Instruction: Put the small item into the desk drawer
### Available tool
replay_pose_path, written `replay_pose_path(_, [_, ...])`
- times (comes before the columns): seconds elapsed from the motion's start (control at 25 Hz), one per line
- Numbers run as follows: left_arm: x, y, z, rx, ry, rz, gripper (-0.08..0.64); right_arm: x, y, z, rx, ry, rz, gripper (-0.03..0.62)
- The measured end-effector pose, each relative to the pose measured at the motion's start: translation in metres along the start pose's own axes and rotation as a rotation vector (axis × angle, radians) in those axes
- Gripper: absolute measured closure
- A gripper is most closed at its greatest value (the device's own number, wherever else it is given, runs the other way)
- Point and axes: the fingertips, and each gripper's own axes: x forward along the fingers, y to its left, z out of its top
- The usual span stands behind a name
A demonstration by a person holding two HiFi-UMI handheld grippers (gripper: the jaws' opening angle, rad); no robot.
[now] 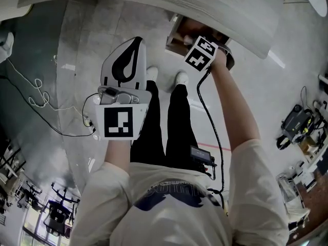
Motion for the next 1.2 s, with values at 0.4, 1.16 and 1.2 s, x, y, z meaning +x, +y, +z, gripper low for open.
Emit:
replay_pose_path(0.4, [-0.001,0.002,0.0,-0.003,-0.003,-0.002,0.552,0.002,0.001,0.0,-0.009,0.013,0.011,0.457])
replay_pose_path(1.16, [-0.002,0.003,-0.01,-0.008,0.02,0.014,0.552,-0.007,0.008,0.002,0.043,-0.067,0.113,0.399])
replay_pose_path(1.2, [-0.002,0.004,-0.01,-0.009,0.02,0.015,0.552,-0.009,0.009,0.004,0.055,-0.078,0.117,0.399])
